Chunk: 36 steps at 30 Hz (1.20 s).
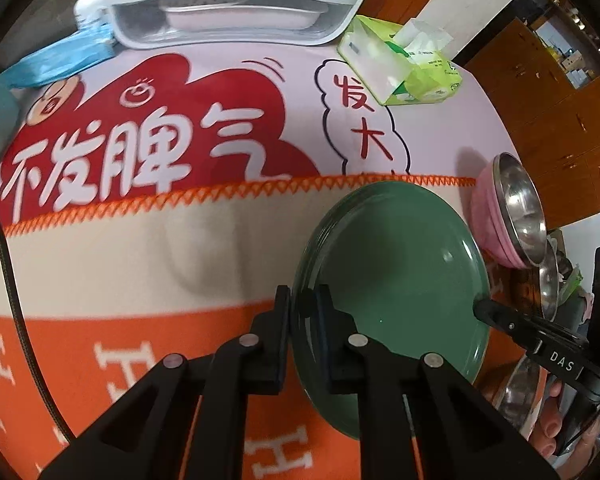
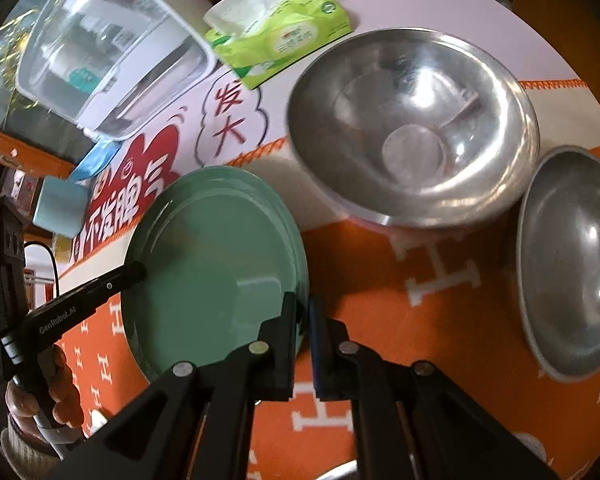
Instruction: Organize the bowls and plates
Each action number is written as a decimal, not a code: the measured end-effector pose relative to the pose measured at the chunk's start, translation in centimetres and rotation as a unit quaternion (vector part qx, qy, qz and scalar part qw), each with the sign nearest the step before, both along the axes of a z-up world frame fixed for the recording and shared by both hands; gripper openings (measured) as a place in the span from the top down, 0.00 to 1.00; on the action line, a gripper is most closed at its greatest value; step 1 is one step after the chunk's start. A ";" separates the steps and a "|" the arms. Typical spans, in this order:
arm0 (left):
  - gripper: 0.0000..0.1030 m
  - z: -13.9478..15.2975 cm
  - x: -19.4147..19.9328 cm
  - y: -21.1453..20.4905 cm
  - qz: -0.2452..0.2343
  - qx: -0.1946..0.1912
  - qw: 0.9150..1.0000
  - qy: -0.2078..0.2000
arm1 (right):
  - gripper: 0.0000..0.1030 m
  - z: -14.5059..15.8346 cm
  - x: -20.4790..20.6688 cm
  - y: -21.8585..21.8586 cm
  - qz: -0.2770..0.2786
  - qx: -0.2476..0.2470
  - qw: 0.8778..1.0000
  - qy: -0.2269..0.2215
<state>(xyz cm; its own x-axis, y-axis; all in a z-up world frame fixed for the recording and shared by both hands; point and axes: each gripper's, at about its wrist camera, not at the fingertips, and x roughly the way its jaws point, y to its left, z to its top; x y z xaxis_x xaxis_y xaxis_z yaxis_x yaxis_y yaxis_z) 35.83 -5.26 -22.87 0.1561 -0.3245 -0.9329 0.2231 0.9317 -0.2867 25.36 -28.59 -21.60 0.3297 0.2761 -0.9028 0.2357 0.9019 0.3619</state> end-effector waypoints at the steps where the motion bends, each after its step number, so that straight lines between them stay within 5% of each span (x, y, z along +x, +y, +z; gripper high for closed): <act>1: 0.91 0.2 -0.4 0.3 0.001 0.000 1.000 -0.001 | 0.95 0.1 -0.3 0.3 0.003 0.001 1.000 -0.001; 24: 0.91 6.3 -16.1 11.0 0.084 -0.001 0.996 0.001 | 0.95 5.5 -12.4 9.7 0.104 -0.011 0.993 -0.049; 36: 0.90 6.9 -26.3 17.5 0.152 0.003 0.988 -0.004 | 0.95 5.8 -18.2 15.9 0.173 -0.014 0.983 -0.057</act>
<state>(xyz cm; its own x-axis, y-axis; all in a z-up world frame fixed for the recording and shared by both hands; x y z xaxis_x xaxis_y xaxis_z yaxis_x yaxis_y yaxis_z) 9.58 12.24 -16.01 0.2525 -0.2561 -0.9331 -0.0654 0.9576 -0.2805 7.17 -12.68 -15.82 0.3201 0.3650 -0.8742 -0.1287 0.9310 0.3416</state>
